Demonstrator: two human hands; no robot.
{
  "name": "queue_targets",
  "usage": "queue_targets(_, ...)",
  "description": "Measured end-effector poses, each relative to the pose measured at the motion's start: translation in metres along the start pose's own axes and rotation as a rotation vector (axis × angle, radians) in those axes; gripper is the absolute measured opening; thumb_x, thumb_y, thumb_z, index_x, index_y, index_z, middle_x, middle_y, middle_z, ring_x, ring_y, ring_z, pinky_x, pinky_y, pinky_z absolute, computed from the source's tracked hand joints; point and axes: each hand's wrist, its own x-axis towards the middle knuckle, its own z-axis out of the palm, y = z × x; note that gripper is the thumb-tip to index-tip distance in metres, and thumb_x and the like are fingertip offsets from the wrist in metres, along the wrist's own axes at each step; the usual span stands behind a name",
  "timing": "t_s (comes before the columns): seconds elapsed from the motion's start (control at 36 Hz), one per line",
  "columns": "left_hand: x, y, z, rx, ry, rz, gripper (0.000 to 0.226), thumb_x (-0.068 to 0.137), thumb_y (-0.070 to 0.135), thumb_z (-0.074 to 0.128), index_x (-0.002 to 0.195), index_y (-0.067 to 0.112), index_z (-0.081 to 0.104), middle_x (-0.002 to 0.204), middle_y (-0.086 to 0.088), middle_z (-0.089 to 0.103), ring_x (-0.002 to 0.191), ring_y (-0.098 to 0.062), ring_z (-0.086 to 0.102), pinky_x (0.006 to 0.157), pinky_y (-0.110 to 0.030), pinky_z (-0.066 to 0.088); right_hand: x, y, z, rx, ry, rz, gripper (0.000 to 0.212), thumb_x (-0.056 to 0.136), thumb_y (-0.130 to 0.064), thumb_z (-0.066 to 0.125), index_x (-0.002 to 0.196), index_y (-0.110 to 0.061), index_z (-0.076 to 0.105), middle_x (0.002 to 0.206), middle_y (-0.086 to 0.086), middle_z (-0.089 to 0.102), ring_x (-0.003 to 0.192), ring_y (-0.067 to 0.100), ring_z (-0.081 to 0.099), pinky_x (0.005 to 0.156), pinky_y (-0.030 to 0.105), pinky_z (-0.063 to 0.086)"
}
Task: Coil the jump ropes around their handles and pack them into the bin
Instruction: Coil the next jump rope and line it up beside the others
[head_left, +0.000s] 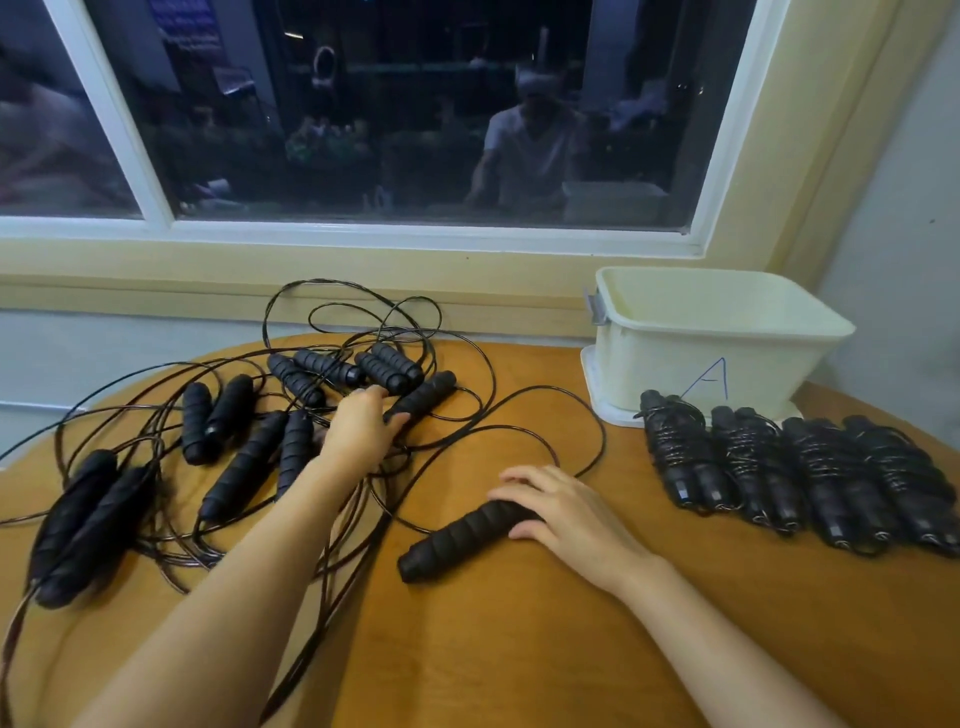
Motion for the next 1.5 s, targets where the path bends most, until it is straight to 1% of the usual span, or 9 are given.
queue_targets(0.11, 0.012, 0.0, 0.013, 0.108, -0.125, 0.001, 0.048, 0.093, 0.027, 0.066, 0.134, 0.009, 0.049, 0.129, -0.013, 0.057, 0.116, -0.029, 0.058, 0.09, -0.038, 0.051, -0.005, 0.009, 0.0, 0.033, 0.021, -0.014, 0.045, 0.094, -0.021, 0.063, 0.137, -0.035, 0.054, 0.129, -0.016, 0.055, 0.119, 0.006, 0.05, 0.104, 0.031, 0.044)
queue_targets(0.33, -0.012, 0.012, 0.002, -0.071, 0.058, 0.173, 0.038, 0.089, 0.013, 0.069, 0.127, 0.011, 0.062, 0.113, -0.008, 0.068, 0.104, -0.024, 0.062, 0.08, -0.031, 0.046, -0.024, 0.019, -0.014, 0.009, 0.231, -0.067, 0.042, 0.087, -0.008, 0.071, 0.122, -0.029, 0.062, 0.116, -0.015, 0.06, 0.106, 0.012, 0.058, 0.091, 0.038, 0.053)
queue_targets(0.5, -0.062, 0.031, -0.025, -0.296, -0.221, 0.245, 0.035, 0.084, 0.014, 0.076, 0.119, 0.015, 0.068, 0.106, 0.001, 0.07, 0.097, -0.012, 0.066, 0.087, -0.029, 0.054, -0.047, 0.011, -0.021, 0.027, 0.261, -0.081, 0.042, 0.087, -0.01, 0.072, 0.125, -0.026, 0.066, 0.12, -0.013, 0.065, 0.112, 0.005, 0.057, 0.112, 0.038, 0.037)
queue_targets(0.67, -0.125, 0.033, -0.021, -0.651, -0.536, -0.107, 0.027, 0.087, 0.013, 0.072, 0.114, 0.013, 0.064, 0.093, -0.007, 0.071, 0.072, -0.011, 0.071, 0.061, -0.018, 0.055, -0.081, -0.006, -0.021, -0.017, 0.217, -0.054, 0.039, 0.083, -0.013, 0.075, 0.121, -0.021, 0.069, 0.12, -0.009, 0.068, 0.115, 0.005, 0.057, 0.114, 0.035, 0.027)
queue_targets(0.94, -0.173, 0.03, -0.006, -0.362, -0.279, -0.189, 0.045, 0.084, 0.032, 0.076, 0.119, 0.017, 0.054, 0.11, -0.009, 0.061, 0.081, -0.018, 0.069, 0.065, -0.03, 0.06, -0.124, -0.021, -0.015, -0.033, 0.221, 0.321, 0.039, 0.092, -0.024, 0.066, 0.13, -0.019, 0.061, 0.119, -0.006, 0.061, 0.116, 0.012, 0.049, 0.091, 0.024, 0.039)
queue_targets(1.14, -0.194, 0.052, 0.0, -0.54, -0.356, -0.171, 0.048, 0.083, 0.028, 0.077, 0.117, 0.015, 0.046, 0.098, -0.012, 0.069, 0.071, -0.02, 0.073, 0.059, -0.029, 0.061, -0.102, -0.044, -0.012, -0.054, 0.322, 0.512, 0.044, 0.088, -0.038, 0.071, 0.127, -0.022, 0.058, 0.111, -0.004, 0.065, 0.109, 0.016, 0.054, 0.088, 0.03, 0.044)
queue_targets(1.28, -0.206, 0.067, 0.011, -0.664, -0.452, -0.096, 0.027, 0.09, 0.017, 0.07, 0.11, 0.008, 0.054, 0.093, -0.012, 0.073, 0.083, -0.023, 0.074, 0.077, -0.036, 0.062, -0.078, -0.063, 0.003, -0.146, 0.3, 0.529, 0.042, 0.09, -0.06, 0.057, 0.114, -0.025, 0.058, 0.094, -0.004, 0.069, 0.092, 0.018, 0.061, 0.086, 0.035, 0.042)
queue_targets(1.39, -0.199, 0.062, 0.01, -0.587, -0.465, 0.007, 0.014, 0.092, 0.012, 0.066, 0.105, 0.01, 0.06, 0.09, -0.008, 0.073, 0.081, -0.021, 0.073, 0.073, -0.027, 0.061, -0.072, -0.063, 0.006, -0.122, 0.269, 0.52, 0.041, 0.094, -0.057, 0.052, 0.124, -0.029, 0.056, 0.107, -0.005, 0.069, 0.106, 0.017, 0.057, 0.095, 0.037, 0.042)
queue_targets(1.5, -0.178, 0.041, 0.01, -0.224, -0.147, 0.306, 0.026, 0.09, 0.012, 0.067, 0.113, 0.022, 0.06, 0.111, 0.004, 0.064, 0.104, -0.012, 0.062, 0.089, -0.026, 0.054, -0.08, -0.054, 0.003, -0.19, 0.182, 0.479, 0.058, 0.093, -0.067, 0.04, 0.14, -0.035, 0.048, 0.135, -0.012, 0.056, 0.123, 0.015, 0.044, 0.097, 0.038, 0.036)
